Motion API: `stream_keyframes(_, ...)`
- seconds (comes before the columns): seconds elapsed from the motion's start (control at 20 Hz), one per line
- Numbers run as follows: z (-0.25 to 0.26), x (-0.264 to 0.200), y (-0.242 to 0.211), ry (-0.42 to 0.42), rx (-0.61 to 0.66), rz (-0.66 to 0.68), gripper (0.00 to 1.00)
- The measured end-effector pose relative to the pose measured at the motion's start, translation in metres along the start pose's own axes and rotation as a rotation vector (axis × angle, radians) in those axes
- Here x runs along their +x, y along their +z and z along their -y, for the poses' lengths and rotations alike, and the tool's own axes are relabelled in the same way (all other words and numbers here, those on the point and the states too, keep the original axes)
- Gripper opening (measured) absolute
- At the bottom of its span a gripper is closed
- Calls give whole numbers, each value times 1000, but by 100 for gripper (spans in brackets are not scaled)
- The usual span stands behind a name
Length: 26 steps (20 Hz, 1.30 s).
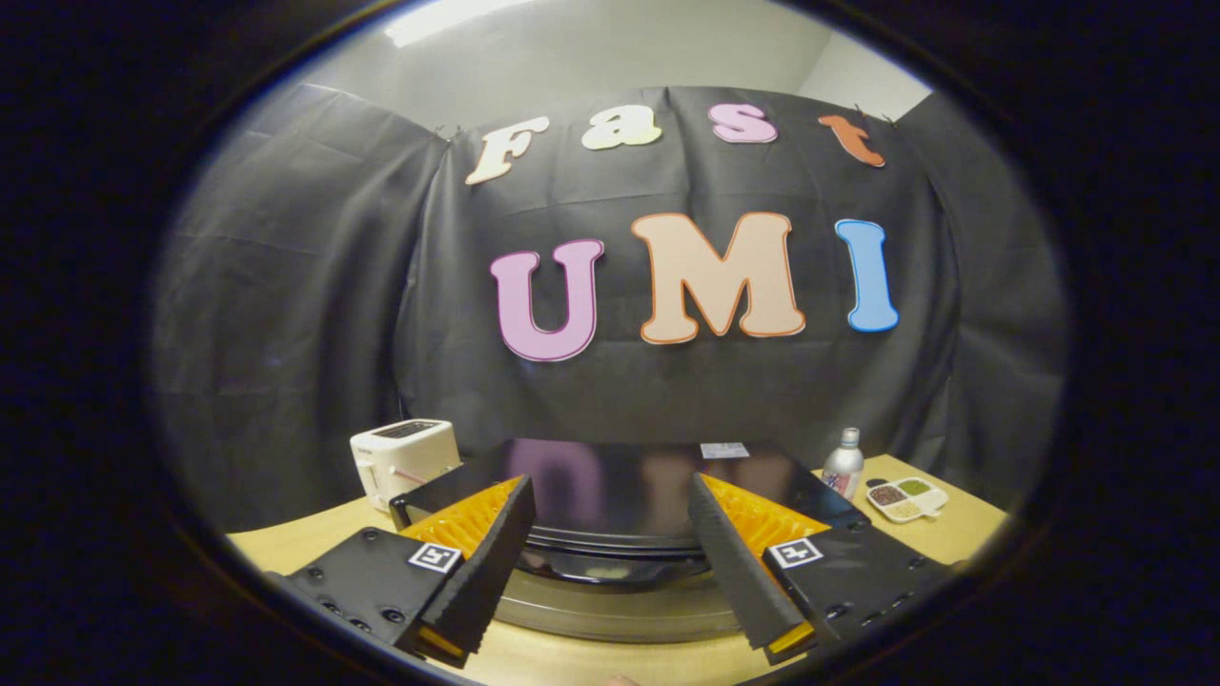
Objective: Open the toaster oven, put the food inside, and close the toaster oven door.
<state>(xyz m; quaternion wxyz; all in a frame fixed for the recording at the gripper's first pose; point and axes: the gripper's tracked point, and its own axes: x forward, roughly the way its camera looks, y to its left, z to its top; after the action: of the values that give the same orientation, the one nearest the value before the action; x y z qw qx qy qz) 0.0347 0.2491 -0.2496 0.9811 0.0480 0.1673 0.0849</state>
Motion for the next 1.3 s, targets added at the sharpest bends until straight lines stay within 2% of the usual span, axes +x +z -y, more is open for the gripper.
stream_keyframes(0.2, -2, 3, -19, -6, 17, -42, 100)
stream_keyframes(0.55, -2, -9, -20, -41, 45, -6, 100)
stream_keyframes(0.9, -5, -40, -27, -38, 38, -3, 100)
stream_keyframes(1.3, -10, -86, -47, -40, 13, -61, 100)
